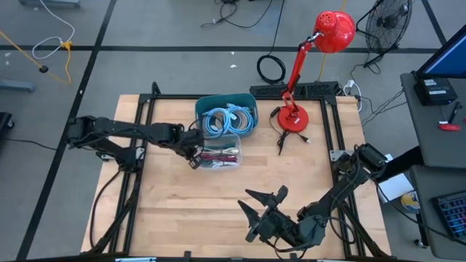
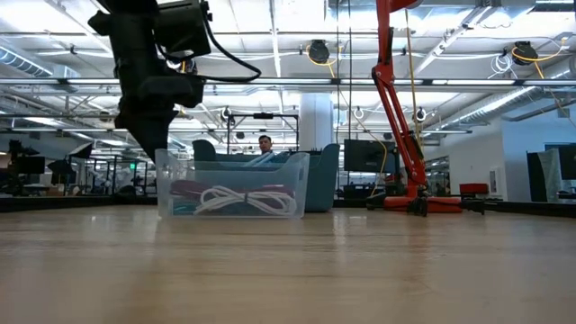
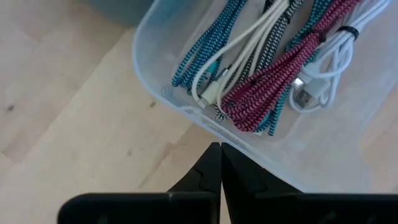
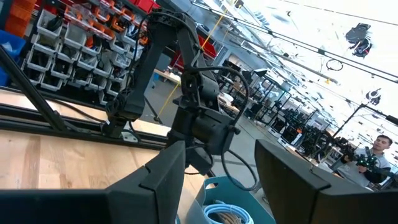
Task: Pick & Place USB Port
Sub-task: Adjust the bins
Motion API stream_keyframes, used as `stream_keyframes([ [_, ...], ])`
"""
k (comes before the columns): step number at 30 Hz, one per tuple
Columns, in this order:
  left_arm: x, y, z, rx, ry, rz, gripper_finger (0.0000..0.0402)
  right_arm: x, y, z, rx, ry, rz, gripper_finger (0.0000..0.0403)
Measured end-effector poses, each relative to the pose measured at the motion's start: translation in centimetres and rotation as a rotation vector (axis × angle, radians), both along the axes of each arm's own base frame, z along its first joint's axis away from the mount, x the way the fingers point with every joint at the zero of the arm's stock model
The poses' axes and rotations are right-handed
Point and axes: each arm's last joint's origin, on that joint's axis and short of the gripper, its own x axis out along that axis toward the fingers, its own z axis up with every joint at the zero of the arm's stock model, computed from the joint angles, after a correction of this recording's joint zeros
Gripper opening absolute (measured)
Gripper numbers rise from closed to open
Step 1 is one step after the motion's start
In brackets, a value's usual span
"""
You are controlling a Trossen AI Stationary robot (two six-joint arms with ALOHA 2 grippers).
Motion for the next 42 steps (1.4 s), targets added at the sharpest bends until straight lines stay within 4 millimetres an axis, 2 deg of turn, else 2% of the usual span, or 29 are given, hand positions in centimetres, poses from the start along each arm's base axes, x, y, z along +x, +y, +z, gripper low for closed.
stream_keyframes([
  [5, 0.0, 0.7, 0.0, 0.009, -0.005, 0.002, 0.0003, 0.0, 0.0, 0.0, 0.000, 0.000, -0.001, 0.0185],
  [18, 0.6, 2.3, 0.4, 0.017, -0.102, 0.009, 0.0009, 0.0, 0.0, 0.0, 0.000, 0.000, -0.001, 0.0185],
  [37, 1.3, 3.1, 1.1, 0.049, -0.184, 0.006, 0.0005, 0.0, 0.0, 0.0, 0.000, 0.000, 0.000, 0.0185],
  [42, 1.0, 3.1, 2.0, 0.050, -0.117, -0.006, 0.0007, -0.2, 0.1, 0.0, 0.009, 0.008, -0.030, 0.0185],
])
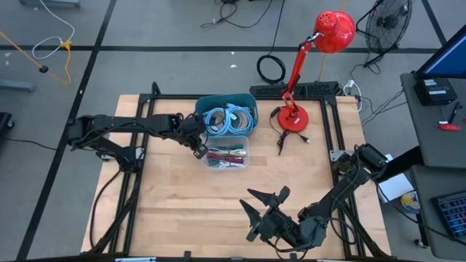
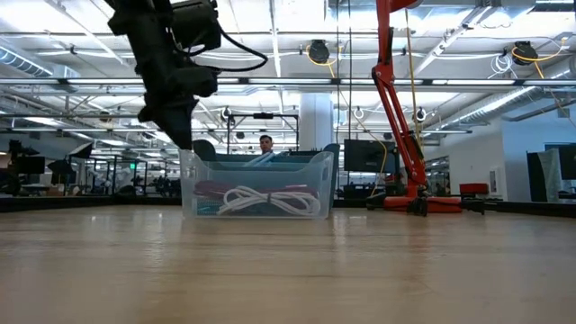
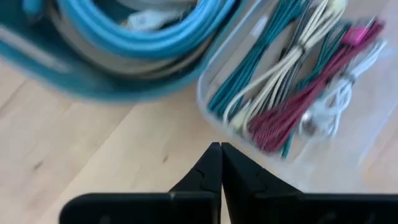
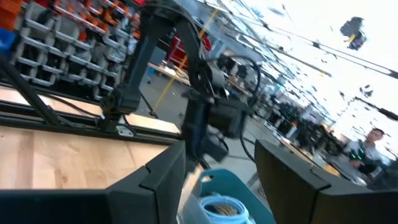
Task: Pick & Place USB Port
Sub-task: Adjust the bins
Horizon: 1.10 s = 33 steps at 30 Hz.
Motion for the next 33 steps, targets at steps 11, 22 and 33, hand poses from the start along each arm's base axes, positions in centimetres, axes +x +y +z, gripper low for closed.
stream_keyframes([
  [11, -1.0, -3.2, 7.8, 0.059, -0.012, -0.095, 0.0003, 0.3, -0.2, -0.6, 0.081, -0.035, -0.035, 0.0082],
  [22, -1.5, -15.0, 5.3, 0.060, -0.121, -0.281, 0.0002, 1.2, -0.2, -2.5, 0.184, -0.047, 0.141, 0.0001],
  [33, -0.3, -21.6, -3.1, 0.029, -0.246, -0.389, 0.0001, 4.5, -4.9, -6.3, 0.486, 0.138, 0.260, 0.0000],
])
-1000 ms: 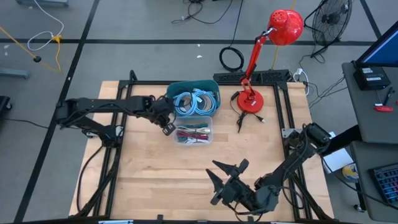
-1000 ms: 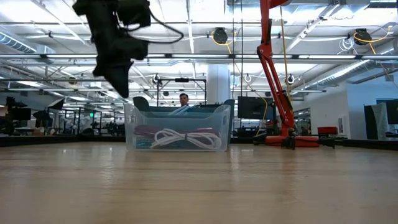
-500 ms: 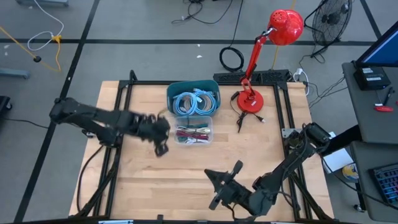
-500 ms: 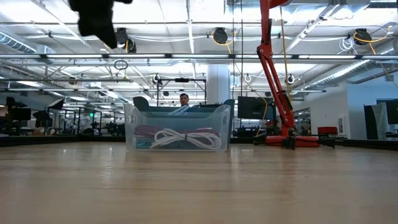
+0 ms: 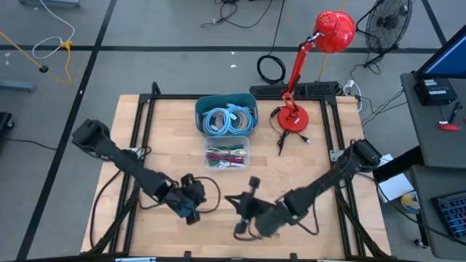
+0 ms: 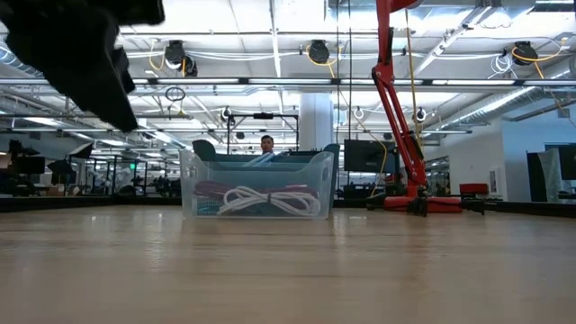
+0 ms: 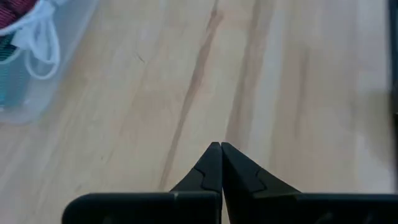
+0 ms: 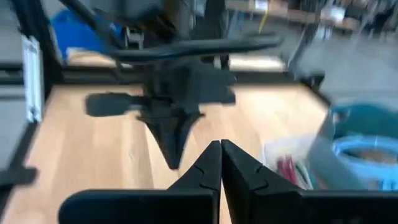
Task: Pick & Place USB Port
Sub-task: Adjust the bins
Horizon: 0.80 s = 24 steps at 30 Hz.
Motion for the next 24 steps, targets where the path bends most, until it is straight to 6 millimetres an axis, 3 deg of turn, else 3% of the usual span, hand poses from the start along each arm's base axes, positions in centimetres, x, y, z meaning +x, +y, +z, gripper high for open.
stream_keyframes([
  [5, 1.8, 0.7, -1.7, 0.049, -0.002, -0.002, 0.0001, 0.6, -2.8, -3.9, 0.063, 0.151, -0.065, 0.0000],
  [11, 2.9, 3.3, -1.7, 0.122, 0.003, 0.062, 0.0000, 0.1, -7.2, -8.6, 0.090, 0.260, -0.180, 0.0000],
  [18, 4.0, 6.3, -1.8, 0.136, 0.030, 0.092, 0.0000, 0.0, -10.5, -11.5, 0.258, 0.316, -0.152, 0.0000],
  [24, 3.6, 8.1, -2.9, 0.141, 0.092, 0.131, 0.0000, -0.3, -11.2, -12.6, 0.282, 0.302, -0.147, 0.0000],
])
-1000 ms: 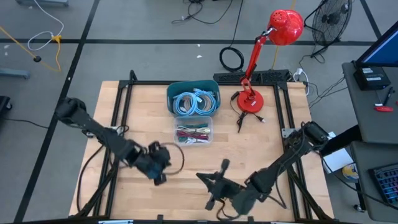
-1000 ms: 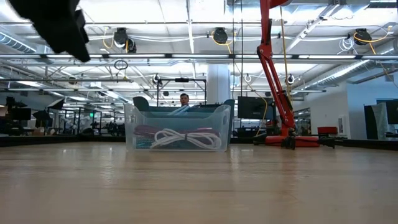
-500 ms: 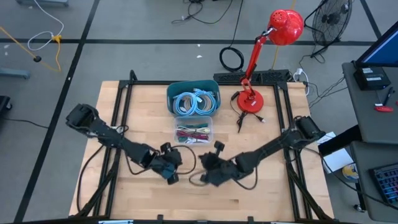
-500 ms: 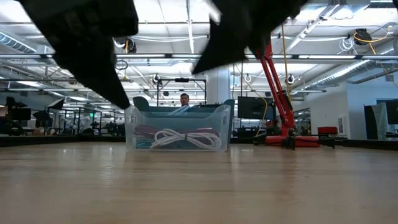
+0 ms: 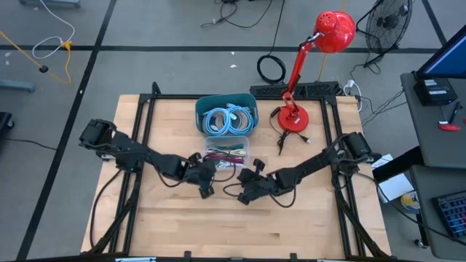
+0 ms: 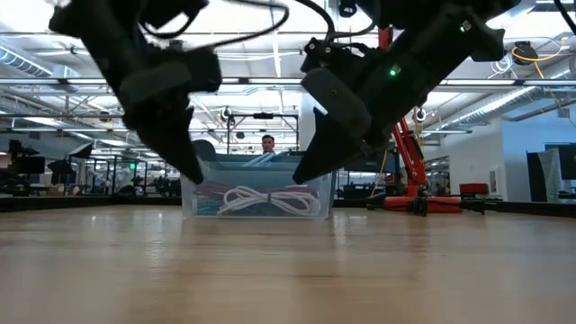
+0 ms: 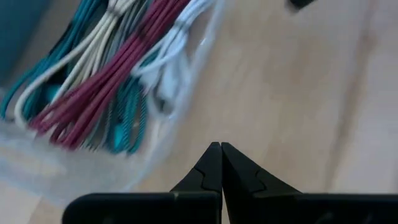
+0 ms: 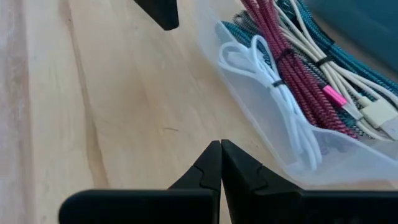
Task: Pick & Place USB Port
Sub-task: Adjust the bins
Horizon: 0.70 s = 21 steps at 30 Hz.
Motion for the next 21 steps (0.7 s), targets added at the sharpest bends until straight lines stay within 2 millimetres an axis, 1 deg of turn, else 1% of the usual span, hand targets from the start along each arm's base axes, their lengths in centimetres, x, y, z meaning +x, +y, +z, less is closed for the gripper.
stream_keyframes([
  [5, -1.3, 1.5, -2.4, -0.031, 0.029, 0.045, 0.0000, 0.0, -0.1, 0.0, -0.009, 0.001, -0.006, 0.0000],
  [10, -2.1, 2.4, -4.2, -0.065, -0.048, 0.030, 0.0000, 0.0, -0.3, -0.1, -0.010, 0.002, -0.012, 0.0000],
  [14, -2.3, 2.8, -4.6, -0.081, -0.070, 0.038, 0.0000, 0.1, -0.8, -0.1, -0.019, 0.010, -0.030, 0.0000],
  [21, -2.1, 2.9, -4.4, -0.089, -0.098, 0.037, 0.0000, -0.1, -1.7, -0.5, -0.043, 0.023, -0.068, 0.0000],
])
